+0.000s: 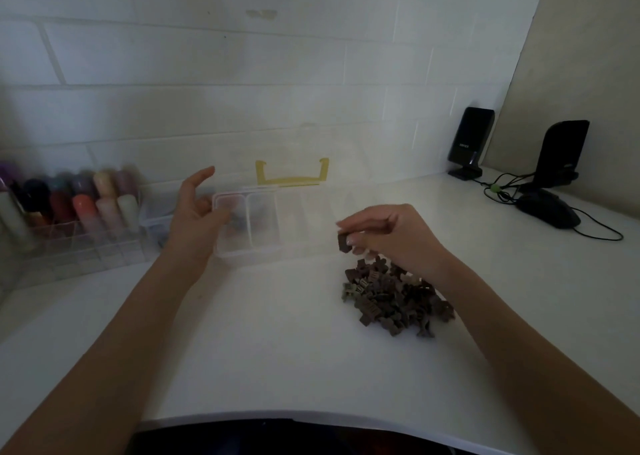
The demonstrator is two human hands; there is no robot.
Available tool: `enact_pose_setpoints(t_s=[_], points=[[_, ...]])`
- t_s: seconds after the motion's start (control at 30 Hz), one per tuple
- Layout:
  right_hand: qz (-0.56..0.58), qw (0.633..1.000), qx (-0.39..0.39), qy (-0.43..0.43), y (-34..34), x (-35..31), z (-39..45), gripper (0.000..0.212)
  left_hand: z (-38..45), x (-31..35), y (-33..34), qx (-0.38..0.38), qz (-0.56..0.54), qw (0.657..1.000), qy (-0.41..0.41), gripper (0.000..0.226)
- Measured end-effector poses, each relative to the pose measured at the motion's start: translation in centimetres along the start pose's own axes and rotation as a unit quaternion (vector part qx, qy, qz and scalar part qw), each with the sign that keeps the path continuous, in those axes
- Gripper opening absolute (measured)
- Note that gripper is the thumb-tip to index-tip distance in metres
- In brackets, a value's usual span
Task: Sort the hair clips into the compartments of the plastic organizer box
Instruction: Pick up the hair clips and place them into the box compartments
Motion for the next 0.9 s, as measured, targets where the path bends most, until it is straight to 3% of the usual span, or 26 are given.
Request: enact_pose_setpoints(t_s=[0.23, 0.47, 0.63, 0.8, 0.9], points=[[0.1, 0.994, 0.05, 0.003, -1.7, 0.4, 0.3, 0.027, -0.1, 0.8, 0.0, 0.045, 0.103, 0.99, 0.085, 0.069], [-0.109, 0.966, 0.211, -0.102, -3.3, 0.3, 0.3, 0.015, 0.0, 0.5, -0.1, 0.057, 0.133, 0.983, 0.11, 0.068], [-0.295, 0.934, 0.161, -0.123, -2.8, 1.4, 0.5, 0.019, -0.7, 1.3, 0.0, 0.097, 0.215, 0.957, 0.171, 0.051], [-0.224, 0.948, 0.178, -0.142, -3.1, -0.5, 0.0, 0.027, -1.0, 1.7, 0.1, 0.099, 0.239, 0.948, 0.184, 0.046], [-0.194, 0.974, 0.09, -0.079, -2.6, -1.7, -0.4, 0.015, -0.9, 1.7, 0.1, 0.093, 0.244, 0.947, 0.184, 0.046]])
Point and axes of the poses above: each hand's wrist, its own z-axis towards the middle knuckle, its own y-axis out of the palm, x = y × z, the point moved 4 cm from there along z, towards the middle knuckle, and after that the axes turned 9 degrees about z, right-handed, at the moved point
